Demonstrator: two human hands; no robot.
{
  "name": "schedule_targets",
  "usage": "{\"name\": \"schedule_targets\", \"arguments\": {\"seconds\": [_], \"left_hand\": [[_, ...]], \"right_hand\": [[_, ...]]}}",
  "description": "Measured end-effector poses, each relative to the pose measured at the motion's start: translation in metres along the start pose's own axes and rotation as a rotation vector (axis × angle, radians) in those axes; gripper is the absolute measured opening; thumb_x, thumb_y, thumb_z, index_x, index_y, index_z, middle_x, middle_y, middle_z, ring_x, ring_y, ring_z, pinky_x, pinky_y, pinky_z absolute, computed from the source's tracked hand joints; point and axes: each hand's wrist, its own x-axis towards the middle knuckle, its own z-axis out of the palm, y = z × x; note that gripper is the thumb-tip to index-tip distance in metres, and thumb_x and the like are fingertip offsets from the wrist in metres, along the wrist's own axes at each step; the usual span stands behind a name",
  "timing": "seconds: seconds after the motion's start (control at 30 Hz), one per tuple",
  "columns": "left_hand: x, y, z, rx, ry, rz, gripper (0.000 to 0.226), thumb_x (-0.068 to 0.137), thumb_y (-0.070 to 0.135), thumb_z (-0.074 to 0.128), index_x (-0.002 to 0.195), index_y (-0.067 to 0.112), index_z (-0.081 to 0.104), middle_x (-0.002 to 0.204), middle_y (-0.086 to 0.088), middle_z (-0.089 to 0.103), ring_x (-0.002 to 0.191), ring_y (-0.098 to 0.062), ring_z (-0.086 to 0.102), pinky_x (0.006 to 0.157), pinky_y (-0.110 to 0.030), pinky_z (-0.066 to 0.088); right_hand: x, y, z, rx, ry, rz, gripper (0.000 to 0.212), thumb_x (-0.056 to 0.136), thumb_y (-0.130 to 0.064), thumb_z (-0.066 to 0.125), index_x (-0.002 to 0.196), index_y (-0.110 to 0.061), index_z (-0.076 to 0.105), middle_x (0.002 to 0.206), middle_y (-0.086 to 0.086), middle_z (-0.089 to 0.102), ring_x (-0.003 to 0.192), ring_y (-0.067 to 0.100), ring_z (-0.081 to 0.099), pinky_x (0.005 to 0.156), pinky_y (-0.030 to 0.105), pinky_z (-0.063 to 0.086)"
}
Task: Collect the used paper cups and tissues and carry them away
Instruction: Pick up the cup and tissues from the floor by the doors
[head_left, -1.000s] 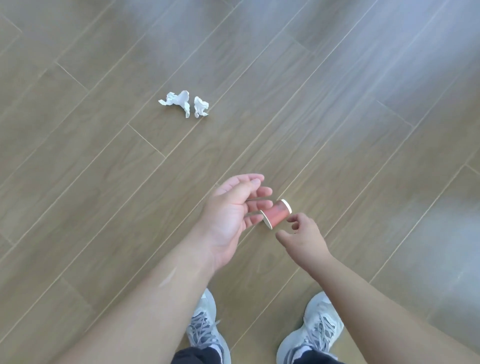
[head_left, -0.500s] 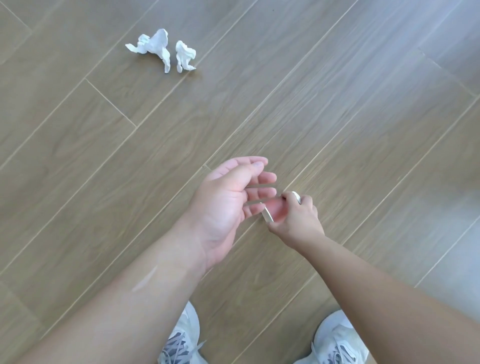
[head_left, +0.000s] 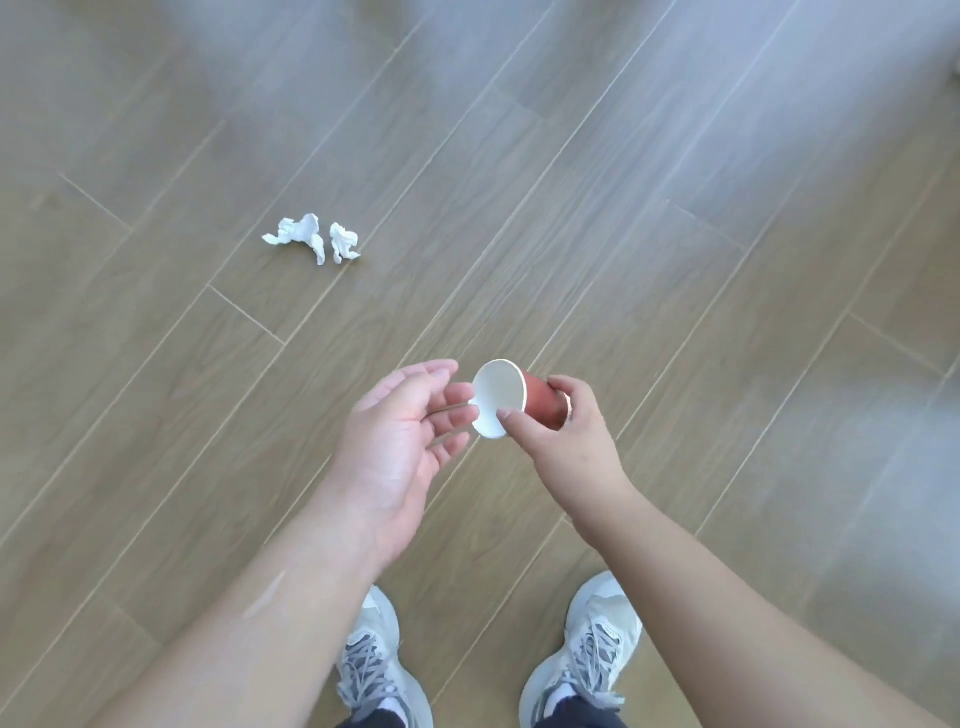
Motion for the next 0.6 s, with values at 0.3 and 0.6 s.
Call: {"name": "schedule_targets", "arguments": {"seconds": [0.3,0.6], "left_hand": [[-0.113,0.103,0.116,0.131,-0.194,0.199,0.027,0.098,-0.001,0.052,0.106,0.017,0.070,0.090,0.001,0.073,0.082,-0.011,0.070,0.072,-0.031,0.047],[-0.202,0.163,0.239,0.265,-0.495,0.359,0.053,0.068,0.006,0.065,0.119,0.016,0.067,0.110,0.002,0.076,0.101,-0.012,0.068,0.086,-0.032,0.050]], "right_hand": [[-0.120,-0.148,-0.129,0.456,0.001,-0.103,0.061,0.060,-0.060,0.073,0.115,-0.044,0.053,0.113,-0.005,0.069,0.099,0.005,0.068,0.094,0.040,0.051],[-0.189,-0.235,-0.257,0.694,-0.007,-0.181,0.066,0.060,-0.056,0.074,0.119,-0.029,0.059,0.094,-0.007,0.075,0.099,0.013,0.071,0.084,0.037,0.049]]}}
